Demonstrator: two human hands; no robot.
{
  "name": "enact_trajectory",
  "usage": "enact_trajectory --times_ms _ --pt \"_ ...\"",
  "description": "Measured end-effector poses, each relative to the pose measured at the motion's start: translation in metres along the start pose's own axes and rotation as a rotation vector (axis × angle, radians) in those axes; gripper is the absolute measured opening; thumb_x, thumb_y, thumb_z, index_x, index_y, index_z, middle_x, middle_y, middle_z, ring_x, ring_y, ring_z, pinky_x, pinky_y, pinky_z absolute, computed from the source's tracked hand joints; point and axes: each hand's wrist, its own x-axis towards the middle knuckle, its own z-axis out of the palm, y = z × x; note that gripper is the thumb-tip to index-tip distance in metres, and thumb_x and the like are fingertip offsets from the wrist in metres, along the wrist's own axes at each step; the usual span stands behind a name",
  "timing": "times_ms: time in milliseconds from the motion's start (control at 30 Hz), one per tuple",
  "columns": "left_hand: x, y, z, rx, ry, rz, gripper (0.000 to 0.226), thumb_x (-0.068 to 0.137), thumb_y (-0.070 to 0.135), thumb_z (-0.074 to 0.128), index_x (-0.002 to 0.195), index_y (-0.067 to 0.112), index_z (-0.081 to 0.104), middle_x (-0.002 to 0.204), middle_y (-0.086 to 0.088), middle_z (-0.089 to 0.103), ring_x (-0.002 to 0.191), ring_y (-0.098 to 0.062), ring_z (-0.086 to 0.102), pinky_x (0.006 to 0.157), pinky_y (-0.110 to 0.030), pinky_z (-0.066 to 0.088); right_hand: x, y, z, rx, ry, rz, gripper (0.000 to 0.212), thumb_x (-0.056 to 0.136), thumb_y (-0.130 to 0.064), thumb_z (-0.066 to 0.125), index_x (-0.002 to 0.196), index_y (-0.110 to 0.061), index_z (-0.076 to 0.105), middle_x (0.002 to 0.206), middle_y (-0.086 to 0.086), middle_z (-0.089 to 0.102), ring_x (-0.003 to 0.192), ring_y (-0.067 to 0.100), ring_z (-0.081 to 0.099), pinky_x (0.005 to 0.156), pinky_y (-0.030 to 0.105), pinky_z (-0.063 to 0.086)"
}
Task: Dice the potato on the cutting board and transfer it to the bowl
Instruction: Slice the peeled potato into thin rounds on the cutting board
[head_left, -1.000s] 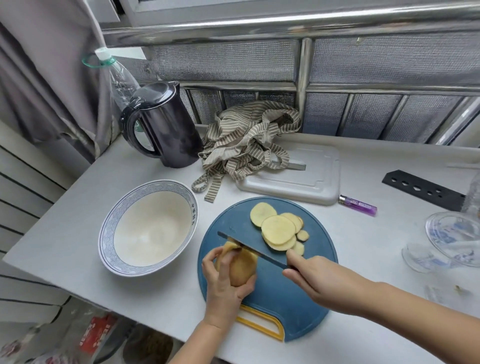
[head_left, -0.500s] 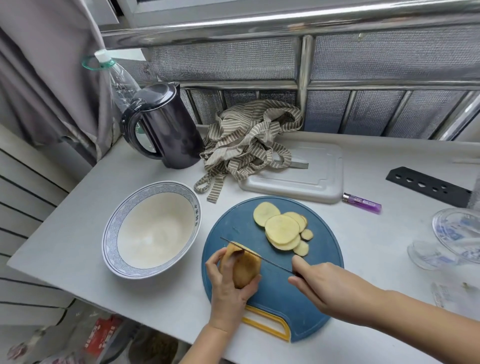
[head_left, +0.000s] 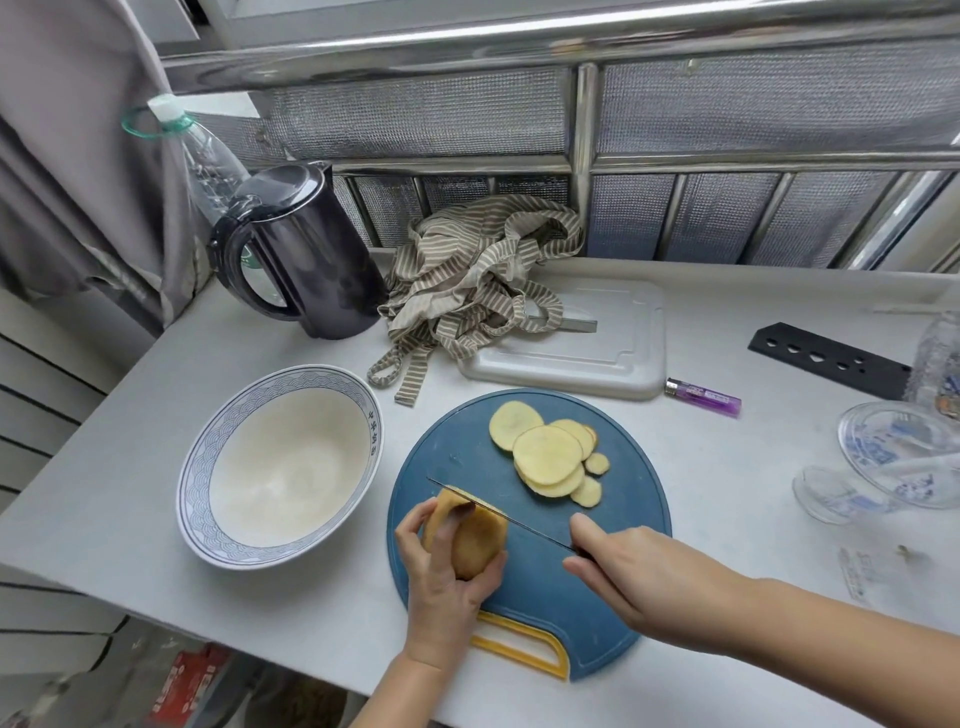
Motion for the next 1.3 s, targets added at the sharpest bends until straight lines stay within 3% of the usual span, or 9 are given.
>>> enact_trajectory --times_ms 300,500,667,800,933,1067,1167,1300 --pt "-0.001 -0.003 0.001 0.029 -0.002 -0.013 0.066 0.075 0.052 0.065 0.132 0.060 0.033 0.134 0.023 0.020 0.128 0.004 0.029 0.099 -0.032 0.039 -0.003 -0.003 0.002 -0.006 -0.016 -0.013 0.025 0.102 -0.047 0.020 0.094 -0.024 0.026 0.074 -0.003 0.049 0.064 0.026 0.046 0.067 0.043 0.043" --pt "-0.001 -0.003 0.001 0.051 -0.006 -0.014 0.064 0.076 0.058 0.064 0.132 0.059 0.033 0.128 0.011 0.024 0.128 0.006 0.026 0.097 -0.031 0.039 -0.002 0.000 -0.001 0.057 -0.035 -0.013 0.026 0.102 -0.046 0.023 0.093 -0.022 0.029 0.069 0.000 0.048 0.062 0.023 0.043 0.064 0.040 0.040" --pt "-0.002 -0.003 0.002 0.049 0.028 0.003 0.059 0.074 0.052 0.064 0.127 0.046 0.040 0.125 0.010 0.025 0.126 0.007 0.028 0.096 -0.027 0.036 -0.001 0.002 -0.001 0.100 -0.054 -0.008 0.026 0.103 -0.045 0.026 0.092 -0.022 0.029 0.066 -0.002 0.044 0.059 0.020 0.039 0.063 0.038 0.037" --pt "-0.005 -0.004 0.003 0.038 0.022 0.010 0.061 0.073 0.051 0.065 0.128 0.047 0.039 0.126 0.011 0.025 0.118 -0.009 0.037 0.097 -0.028 0.043 -0.001 0.007 0.004 0.074 -0.069 0.000 0.030 0.102 -0.049 0.026 0.095 -0.020 0.031 0.070 0.001 0.047 0.062 0.024 0.041 0.065 0.041 0.039" --pt "-0.009 -0.003 0.002 0.034 -0.004 0.029 0.067 0.074 0.055 0.065 0.132 0.060 0.032 0.126 0.013 0.024 0.114 -0.023 0.044 0.095 -0.033 0.042 -0.002 0.014 0.007 0.050 -0.105 -0.028 0.033 0.100 -0.053 0.023 0.095 -0.021 0.028 0.069 0.002 0.043 0.062 0.023 0.038 0.065 0.041 0.036" --pt "-0.008 -0.002 0.002 0.026 -0.003 0.060 0.060 0.082 0.069 0.053 0.135 0.060 0.028 0.135 0.024 0.018 0.115 -0.021 0.046 0.095 -0.030 0.047 -0.001 0.017 0.010 0.068 -0.114 -0.030 0.035 0.099 -0.056 0.023 0.096 -0.022 0.028 0.071 0.002 0.046 0.063 0.024 0.040 0.064 0.038 0.036" --pt "-0.008 -0.003 0.003 0.021 -0.004 0.046 0.060 0.083 0.069 0.052 0.136 0.060 0.026 0.128 0.012 0.024 0.113 -0.033 0.050 0.095 -0.034 0.045 0.001 0.016 0.014 0.079 -0.128 -0.014 0.032 0.100 -0.052 0.024 0.094 -0.021 0.026 0.070 0.002 0.043 0.063 0.024 0.037 0.065 0.039 0.035" --pt "-0.007 -0.006 0.002 0.037 0.001 0.040 0.063 0.083 0.068 0.053 0.138 0.059 0.023 0.126 0.010 0.022 0.114 -0.032 0.047 0.096 -0.037 0.047 0.004 0.012 0.019 0.091 -0.124 0.002 0.027 0.101 -0.049 0.026 0.096 -0.022 0.029 0.070 -0.001 0.044 0.063 0.022 0.040 0.065 0.038 0.037"
